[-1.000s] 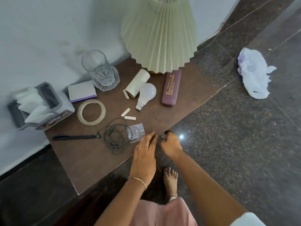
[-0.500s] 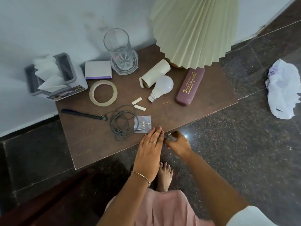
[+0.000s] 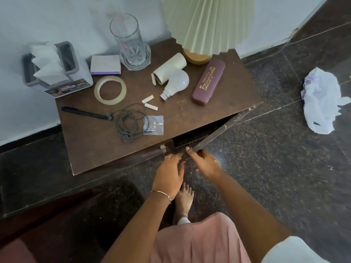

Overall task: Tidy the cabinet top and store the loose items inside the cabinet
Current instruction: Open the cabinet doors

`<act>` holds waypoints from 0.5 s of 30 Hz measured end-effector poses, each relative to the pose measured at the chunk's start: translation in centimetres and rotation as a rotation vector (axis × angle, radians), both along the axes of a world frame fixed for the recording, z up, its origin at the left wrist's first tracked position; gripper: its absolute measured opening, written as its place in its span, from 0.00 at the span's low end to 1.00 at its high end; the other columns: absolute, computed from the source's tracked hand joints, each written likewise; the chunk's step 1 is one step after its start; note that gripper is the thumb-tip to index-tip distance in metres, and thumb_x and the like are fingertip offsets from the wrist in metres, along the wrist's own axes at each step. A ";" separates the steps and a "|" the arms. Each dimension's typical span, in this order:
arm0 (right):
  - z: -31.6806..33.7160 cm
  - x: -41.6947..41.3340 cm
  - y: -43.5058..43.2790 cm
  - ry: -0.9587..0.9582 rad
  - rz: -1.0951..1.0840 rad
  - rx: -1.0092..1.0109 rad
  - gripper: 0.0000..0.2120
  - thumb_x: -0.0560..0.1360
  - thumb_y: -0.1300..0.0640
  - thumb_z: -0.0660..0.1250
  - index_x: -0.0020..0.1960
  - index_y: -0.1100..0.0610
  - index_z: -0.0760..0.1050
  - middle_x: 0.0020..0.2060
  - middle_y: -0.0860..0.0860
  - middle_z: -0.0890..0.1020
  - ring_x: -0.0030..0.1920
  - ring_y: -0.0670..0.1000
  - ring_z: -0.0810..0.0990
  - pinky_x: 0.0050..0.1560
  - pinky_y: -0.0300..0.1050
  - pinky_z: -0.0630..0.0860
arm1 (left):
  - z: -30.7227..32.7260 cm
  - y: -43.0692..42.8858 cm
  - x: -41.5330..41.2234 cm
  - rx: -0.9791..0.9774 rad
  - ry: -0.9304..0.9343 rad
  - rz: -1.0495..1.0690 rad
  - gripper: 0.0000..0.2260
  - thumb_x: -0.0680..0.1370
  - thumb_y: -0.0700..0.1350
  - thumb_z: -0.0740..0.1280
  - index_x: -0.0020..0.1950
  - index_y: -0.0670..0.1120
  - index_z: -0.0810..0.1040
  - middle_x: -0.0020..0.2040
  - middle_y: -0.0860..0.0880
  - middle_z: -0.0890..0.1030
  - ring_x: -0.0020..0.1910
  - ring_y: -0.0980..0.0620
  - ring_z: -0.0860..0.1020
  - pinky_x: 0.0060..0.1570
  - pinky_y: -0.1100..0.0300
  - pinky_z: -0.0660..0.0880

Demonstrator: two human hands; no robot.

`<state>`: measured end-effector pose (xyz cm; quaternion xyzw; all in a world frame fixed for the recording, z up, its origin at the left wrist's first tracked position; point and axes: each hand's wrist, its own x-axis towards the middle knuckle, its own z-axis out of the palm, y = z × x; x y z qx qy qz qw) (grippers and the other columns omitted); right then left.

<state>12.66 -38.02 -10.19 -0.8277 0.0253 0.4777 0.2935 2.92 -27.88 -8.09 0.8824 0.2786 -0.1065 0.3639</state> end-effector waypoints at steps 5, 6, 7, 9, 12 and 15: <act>0.0 -0.8 -2.7 -0.038 0.059 -0.015 0.43 0.61 0.20 0.55 0.64 0.48 0.74 0.60 0.52 0.80 0.56 0.56 0.80 0.60 0.52 0.74 | -1.1 -2.2 0.3 -0.127 -0.032 0.153 0.05 0.77 0.47 0.68 0.50 0.47 0.80 0.48 0.50 0.83 0.48 0.54 0.81 0.51 0.55 0.79; 0.1 -0.8 -3.2 -0.042 0.063 -0.017 0.40 0.63 0.24 0.57 0.64 0.49 0.75 0.60 0.53 0.80 0.57 0.57 0.79 0.58 0.51 0.74 | -1.3 -2.7 0.5 -0.146 -0.021 0.172 0.04 0.76 0.45 0.69 0.47 0.46 0.80 0.45 0.49 0.83 0.47 0.53 0.82 0.50 0.56 0.79; 0.3 -0.8 -3.6 -0.049 0.074 -0.019 0.37 0.65 0.27 0.58 0.64 0.51 0.75 0.60 0.53 0.79 0.58 0.57 0.78 0.57 0.49 0.74 | -1.5 -3.1 0.6 -0.137 -0.011 0.184 0.03 0.75 0.44 0.70 0.45 0.45 0.80 0.42 0.49 0.83 0.45 0.52 0.82 0.47 0.57 0.78; 0.6 -0.8 -4.4 -0.110 0.063 -0.029 0.35 0.65 0.32 0.61 0.64 0.53 0.73 0.60 0.54 0.79 0.58 0.57 0.77 0.57 0.51 0.75 | -1.8 -3.8 0.9 -0.082 -0.001 0.178 0.04 0.74 0.44 0.71 0.42 0.44 0.80 0.37 0.49 0.81 0.40 0.50 0.80 0.39 0.64 0.71; 0.6 -1.0 -5.4 -0.277 0.005 0.005 0.44 0.67 0.40 0.69 0.73 0.60 0.54 0.69 0.58 0.68 0.65 0.61 0.71 0.62 0.54 0.72 | -2.6 -4.7 1.1 -0.119 -0.001 0.182 0.07 0.72 0.43 0.73 0.40 0.40 0.81 0.34 0.47 0.80 0.36 0.52 0.76 0.36 0.69 0.67; 0.4 -1.4 -6.3 -0.427 0.066 0.065 0.54 0.69 0.45 0.69 0.77 0.62 0.35 0.78 0.57 0.47 0.72 0.62 0.64 0.64 0.52 0.68 | -3.3 -5.0 1.2 -0.300 0.035 0.222 0.06 0.69 0.42 0.75 0.37 0.41 0.80 0.36 0.43 0.83 0.37 0.51 0.79 0.43 0.60 0.77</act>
